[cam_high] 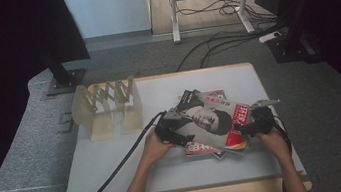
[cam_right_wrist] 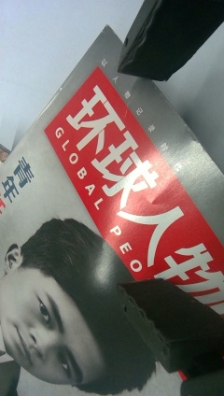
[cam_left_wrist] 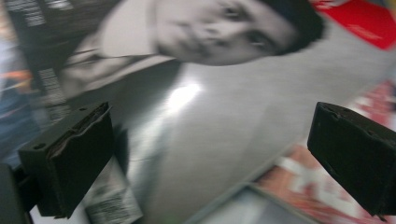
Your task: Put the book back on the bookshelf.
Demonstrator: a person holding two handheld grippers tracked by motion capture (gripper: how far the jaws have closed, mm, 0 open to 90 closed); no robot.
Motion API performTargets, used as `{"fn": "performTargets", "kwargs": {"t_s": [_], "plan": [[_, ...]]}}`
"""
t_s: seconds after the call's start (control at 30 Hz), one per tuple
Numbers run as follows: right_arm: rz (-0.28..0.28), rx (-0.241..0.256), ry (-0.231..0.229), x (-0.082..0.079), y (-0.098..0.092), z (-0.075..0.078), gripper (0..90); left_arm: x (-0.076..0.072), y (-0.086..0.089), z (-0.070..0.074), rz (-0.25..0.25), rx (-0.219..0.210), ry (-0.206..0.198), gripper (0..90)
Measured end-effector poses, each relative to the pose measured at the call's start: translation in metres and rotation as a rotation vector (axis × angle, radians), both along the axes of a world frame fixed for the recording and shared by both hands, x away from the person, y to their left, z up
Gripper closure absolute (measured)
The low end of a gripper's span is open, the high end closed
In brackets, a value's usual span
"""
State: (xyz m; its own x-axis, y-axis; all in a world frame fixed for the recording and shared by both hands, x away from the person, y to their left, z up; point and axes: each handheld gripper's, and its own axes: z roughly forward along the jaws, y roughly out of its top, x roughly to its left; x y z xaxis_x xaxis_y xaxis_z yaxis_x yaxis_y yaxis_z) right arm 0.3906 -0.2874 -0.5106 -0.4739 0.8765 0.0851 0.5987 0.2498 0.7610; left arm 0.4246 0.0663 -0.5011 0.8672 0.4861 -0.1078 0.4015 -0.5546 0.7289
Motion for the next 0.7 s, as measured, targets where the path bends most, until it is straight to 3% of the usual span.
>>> {"fn": "performTargets", "kwargs": {"t_s": [0.07, 0.23, 0.37, 0.7], "plan": [[0.000, 0.003, 0.004, 0.001, 0.000, 0.000, 0.0, 0.004, 0.002, -0.002, 0.016, -0.001, 0.006, 0.0], [-0.012, 0.016, 0.009, 0.002, 0.000, -0.001, 0.0, 0.001, -0.001, -0.002, -0.003, 0.010, -0.003, 0.0], [-0.015, 0.017, 0.009, 0.004, 0.000, -0.001, 0.0, -0.004, -0.004, -0.003, -0.015, 0.044, -0.031, 0.0], [-0.003, 0.024, 0.013, 0.013, 0.004, -0.002, 0.0, -0.012, -0.002, 0.000, -0.032, 0.046, -0.014, 0.0]]}}
